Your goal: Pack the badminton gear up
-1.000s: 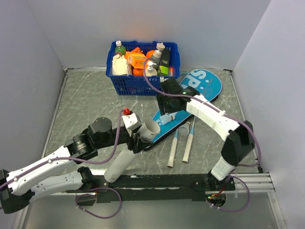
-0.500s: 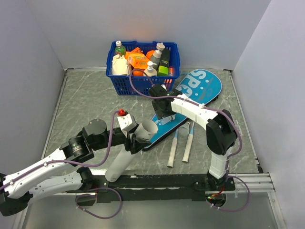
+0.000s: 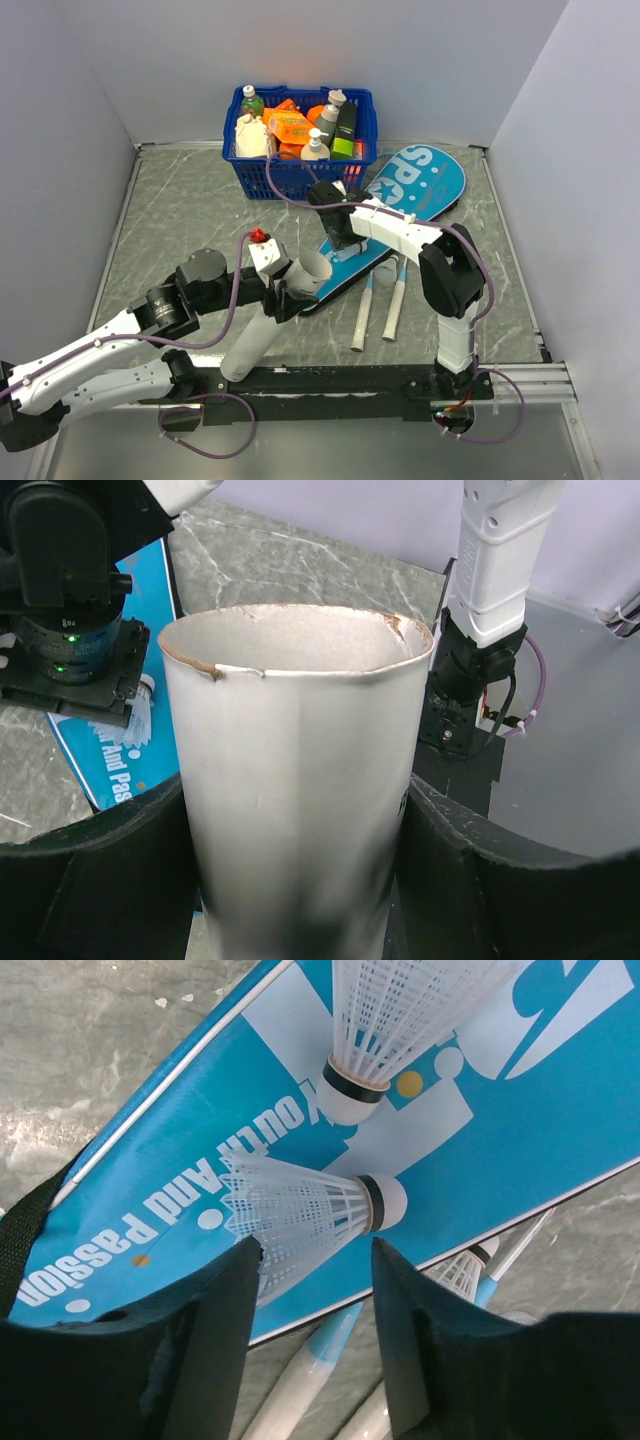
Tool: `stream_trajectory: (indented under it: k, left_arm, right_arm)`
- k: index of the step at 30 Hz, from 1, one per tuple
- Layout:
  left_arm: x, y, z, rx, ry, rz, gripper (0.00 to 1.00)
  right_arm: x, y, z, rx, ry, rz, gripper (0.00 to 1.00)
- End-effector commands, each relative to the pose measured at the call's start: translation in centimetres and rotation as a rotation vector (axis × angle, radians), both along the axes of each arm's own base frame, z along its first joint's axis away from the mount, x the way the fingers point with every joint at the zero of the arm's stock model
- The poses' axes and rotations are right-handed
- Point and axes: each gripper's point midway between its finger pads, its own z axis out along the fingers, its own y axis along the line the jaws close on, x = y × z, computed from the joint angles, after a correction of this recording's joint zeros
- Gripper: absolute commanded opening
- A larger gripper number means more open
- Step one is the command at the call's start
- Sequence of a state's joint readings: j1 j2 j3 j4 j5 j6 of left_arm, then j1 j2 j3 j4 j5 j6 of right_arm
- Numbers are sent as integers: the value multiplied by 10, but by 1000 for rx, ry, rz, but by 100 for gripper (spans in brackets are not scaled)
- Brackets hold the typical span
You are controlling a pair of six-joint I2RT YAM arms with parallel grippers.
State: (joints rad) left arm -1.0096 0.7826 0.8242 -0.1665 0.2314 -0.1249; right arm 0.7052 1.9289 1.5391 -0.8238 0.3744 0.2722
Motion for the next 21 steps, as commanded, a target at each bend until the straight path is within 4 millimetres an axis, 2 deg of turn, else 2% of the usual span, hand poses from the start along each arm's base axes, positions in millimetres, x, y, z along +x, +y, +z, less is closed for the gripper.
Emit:
stream_trajectory:
  k: [1, 5, 6, 8, 14, 15, 17, 18, 20, 21]
  left_arm:
    - [-2, -4, 17, -54, -26, -18, 18]
    - [-2, -5, 15, -49, -22, -18, 18]
    - [-2, -5, 15, -48, -24, -20, 18]
    - [-2, -6, 15, -48, -21, -24, 18]
    - [1, -8, 9, -29, -19, -19, 18]
    - [2, -8, 7, -22, -18, -14, 18]
    - [5, -8, 2, -6, -22, -2, 18]
    - [7, -9, 2, -8, -26, 1, 18]
    - [9, -10, -4, 2, -26, 8, 20]
    - [11, -11, -8, 7, -26, 15, 20]
  right_arm:
    - [12, 9, 15, 6, -59, -10, 44]
    - [12, 5, 20, -17, -79, -23, 19]
    - [12, 3, 23, -24, -85, -29, 9]
    - [11, -2, 29, -35, -107, -44, 0]
    - [1, -14, 58, 1, -150, -112, 0]
    - [-2, -18, 71, 20, -173, -123, 0]
    - [-10, -26, 77, 35, -185, -149, 0]
    - [-15, -29, 91, 66, -213, -156, 0]
    - [-25, -35, 94, 97, -218, -177, 0]
    - [-32, -37, 106, 140, -236, -183, 0]
